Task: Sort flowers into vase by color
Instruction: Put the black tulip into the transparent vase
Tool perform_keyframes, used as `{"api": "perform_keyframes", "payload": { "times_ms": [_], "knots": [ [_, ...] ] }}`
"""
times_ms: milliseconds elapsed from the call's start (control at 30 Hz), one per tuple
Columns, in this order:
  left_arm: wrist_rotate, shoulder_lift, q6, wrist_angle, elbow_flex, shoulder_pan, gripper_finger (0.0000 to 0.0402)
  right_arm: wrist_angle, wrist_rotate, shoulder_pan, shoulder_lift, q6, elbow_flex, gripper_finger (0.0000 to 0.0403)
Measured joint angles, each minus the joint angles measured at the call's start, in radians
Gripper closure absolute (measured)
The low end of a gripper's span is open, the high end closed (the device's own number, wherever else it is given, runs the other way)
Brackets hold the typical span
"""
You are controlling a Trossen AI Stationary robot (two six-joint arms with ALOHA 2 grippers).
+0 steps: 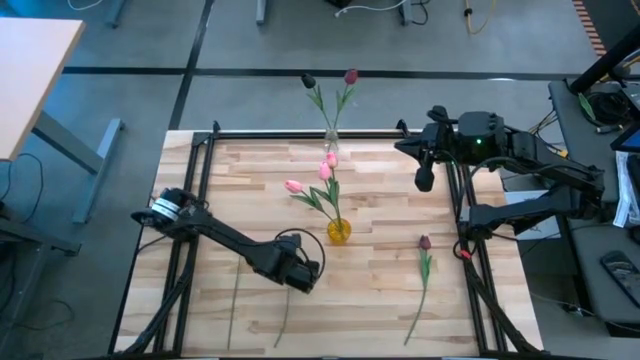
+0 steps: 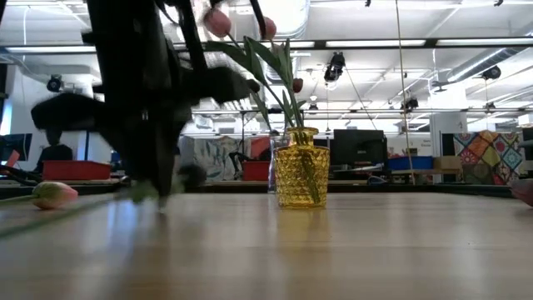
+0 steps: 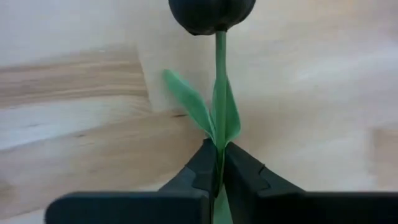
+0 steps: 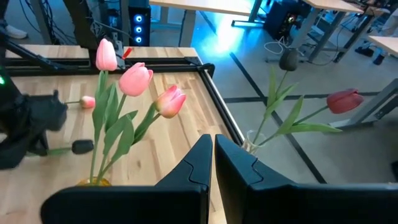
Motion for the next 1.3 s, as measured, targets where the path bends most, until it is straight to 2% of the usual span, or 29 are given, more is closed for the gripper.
{"api": "perform_keyframes", "payload": {
  "times_ms": [133, 267, 500, 667, 800, 900, 1033, 1167, 1300],
  "knots": [
    [-0.071, -0.081, -0.026, -0.05, 0.0, -0.01, 0.0399, 0.0, 0.004, 0.0, -0.009, -0.009, 0.0, 0.039],
    [-0.209, -0.19, -0.032, -0.132, 0.001, -0.01, 0.04, 0.0, 0.007, 0.0, -0.019, -0.02, 0.0, 0.039],
    [-0.413, -0.407, -0.031, -0.493, 0.002, 0.042, 0.0401, 0.008, 0.01, -0.001, -0.025, 0.011, 0.0, 0.039],
    [-0.572, -0.594, 0.19, -0.526, -0.043, 0.146, 0.0401, 0.013, 0.064, -0.001, -0.018, 0.021, 0.0, 0.039],
    [-0.623, -0.777, 0.504, -0.358, -0.132, 0.288, 0.0401, 0.029, 0.12, -0.001, 0.0, 0.035, 0.0, 0.039],
    [-0.549, -0.908, 0.843, -0.11, -0.211, 0.435, 0.0401, 0.059, 0.139, -0.001, 0.013, 0.048, 0.0, 0.039],
    [-0.292, -1.015, 1.203, 0.219, -0.31, 0.666, 0.0402, 0.102, 0.152, -0.001, 0.035, 0.054, 0.0, 0.039],
    [-0.027, -1.031, 1.407, 0.457, -0.359, 0.884, 0.0401, 0.144, 0.193, -0.001, 0.051, 0.074, 0.0, 0.039],
    [0.199, -0.964, 1.533, 0.658, -0.369, 1.044, 0.0401, 0.188, 0.236, -0.001, 0.069, 0.074, 0.0, 0.039]
  ]
}}
